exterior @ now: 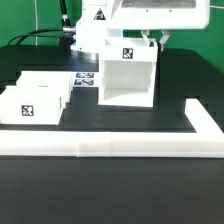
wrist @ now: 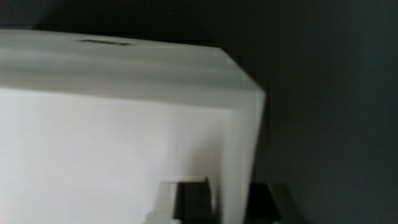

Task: Assemble drawer

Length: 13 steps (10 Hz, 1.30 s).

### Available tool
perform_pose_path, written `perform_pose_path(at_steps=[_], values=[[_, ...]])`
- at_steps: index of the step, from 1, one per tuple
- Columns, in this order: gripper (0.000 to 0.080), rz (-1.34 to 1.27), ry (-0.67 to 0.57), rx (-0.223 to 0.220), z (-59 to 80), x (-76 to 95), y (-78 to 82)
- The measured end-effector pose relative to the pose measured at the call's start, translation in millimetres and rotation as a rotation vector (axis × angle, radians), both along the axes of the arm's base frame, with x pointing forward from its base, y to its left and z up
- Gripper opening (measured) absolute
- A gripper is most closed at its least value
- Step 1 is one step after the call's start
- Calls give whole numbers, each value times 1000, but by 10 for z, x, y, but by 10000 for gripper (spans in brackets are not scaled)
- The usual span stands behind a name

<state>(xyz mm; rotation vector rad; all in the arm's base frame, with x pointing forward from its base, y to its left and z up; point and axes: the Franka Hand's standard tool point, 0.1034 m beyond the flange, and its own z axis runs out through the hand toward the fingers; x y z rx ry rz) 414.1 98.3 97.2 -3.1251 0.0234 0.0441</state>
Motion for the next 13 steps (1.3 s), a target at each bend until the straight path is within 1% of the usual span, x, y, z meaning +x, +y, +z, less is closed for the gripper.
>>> perform_pose_path(at_steps=[5,6,7,8,11,12,13], values=[[37,0,0,0,0,0,0],[37,13,1,1,-1,24,-6],[37,45,-9,7,10,205,-25],[38,66,-26,14,6,429,-50],[38,111,-83,25,8,1057,-195],[38,105,-102,27,12,1252,-214],[38,106,-120,29,12,1384,-227]])
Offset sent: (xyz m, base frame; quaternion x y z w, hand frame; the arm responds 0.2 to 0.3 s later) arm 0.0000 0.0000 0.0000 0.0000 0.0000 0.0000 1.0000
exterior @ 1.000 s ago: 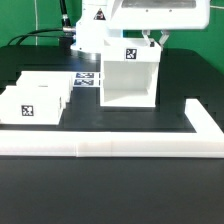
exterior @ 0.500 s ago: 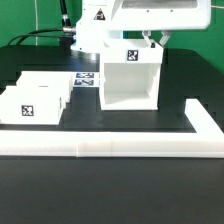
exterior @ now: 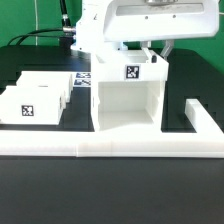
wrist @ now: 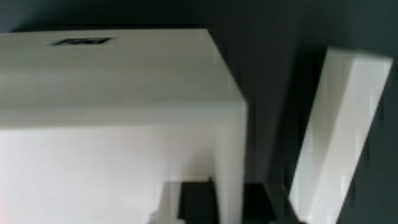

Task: Assemble drawer

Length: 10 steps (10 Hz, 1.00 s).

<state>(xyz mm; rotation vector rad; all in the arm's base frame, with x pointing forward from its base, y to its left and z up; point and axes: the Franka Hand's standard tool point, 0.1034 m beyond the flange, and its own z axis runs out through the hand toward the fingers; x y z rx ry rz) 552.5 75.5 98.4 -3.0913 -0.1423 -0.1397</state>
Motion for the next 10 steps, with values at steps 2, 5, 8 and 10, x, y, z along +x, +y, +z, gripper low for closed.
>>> perform_pose_path(at_steps=[2,5,8,10], values=[[38,-15,-12,3,4,56,5],[38,-92,-9,13,6,55,25],[38,-481,5,61,-4,-56,168],[38,-586,-2,89,20,-18,175]])
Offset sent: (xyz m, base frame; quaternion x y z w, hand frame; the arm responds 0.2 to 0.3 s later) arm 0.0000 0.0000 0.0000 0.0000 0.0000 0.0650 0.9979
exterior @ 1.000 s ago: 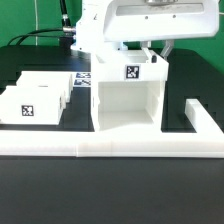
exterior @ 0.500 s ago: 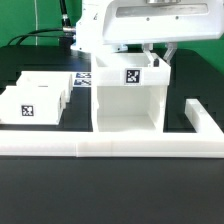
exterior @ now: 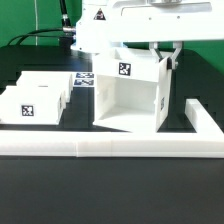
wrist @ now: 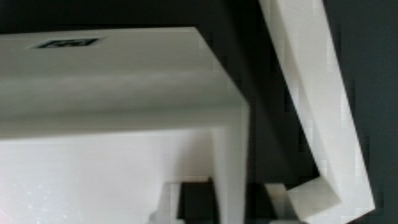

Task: Assemble drawer

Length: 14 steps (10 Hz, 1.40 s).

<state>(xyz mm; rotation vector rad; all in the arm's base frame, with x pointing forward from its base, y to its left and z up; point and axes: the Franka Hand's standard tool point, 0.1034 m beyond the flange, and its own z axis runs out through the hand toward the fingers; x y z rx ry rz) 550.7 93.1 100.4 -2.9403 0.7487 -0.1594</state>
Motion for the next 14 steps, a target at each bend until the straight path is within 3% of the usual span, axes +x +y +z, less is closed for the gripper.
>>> perform_pose_path(at_steps=[3,5,11,14], values=[[39,-190,4,45,40,10,45],[42,-419,34,77,3,-133,-5],[48,-769,44,184,1,-53,33],[48,-962,79,238,-25,151,11]])
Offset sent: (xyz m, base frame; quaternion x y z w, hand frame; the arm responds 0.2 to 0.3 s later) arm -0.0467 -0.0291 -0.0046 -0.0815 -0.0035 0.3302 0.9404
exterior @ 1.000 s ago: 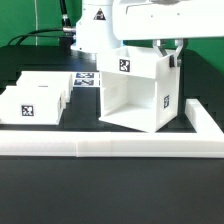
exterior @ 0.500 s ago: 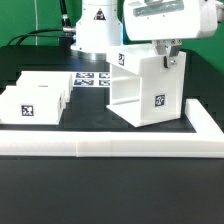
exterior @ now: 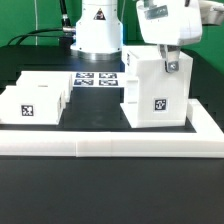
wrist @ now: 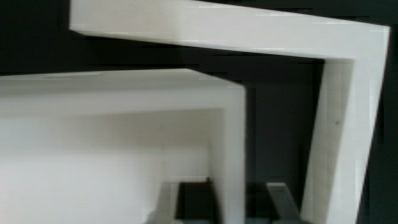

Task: Assemble drawer

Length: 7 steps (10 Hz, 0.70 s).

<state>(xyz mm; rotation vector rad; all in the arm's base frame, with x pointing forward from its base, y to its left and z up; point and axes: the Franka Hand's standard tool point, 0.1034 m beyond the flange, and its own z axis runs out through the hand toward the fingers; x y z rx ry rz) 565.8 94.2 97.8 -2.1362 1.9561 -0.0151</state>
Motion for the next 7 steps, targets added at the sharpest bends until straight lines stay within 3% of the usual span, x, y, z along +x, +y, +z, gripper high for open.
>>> perform_pose_path(at_steps=[7], values=[[48,-1,17,44,10,576,121]])
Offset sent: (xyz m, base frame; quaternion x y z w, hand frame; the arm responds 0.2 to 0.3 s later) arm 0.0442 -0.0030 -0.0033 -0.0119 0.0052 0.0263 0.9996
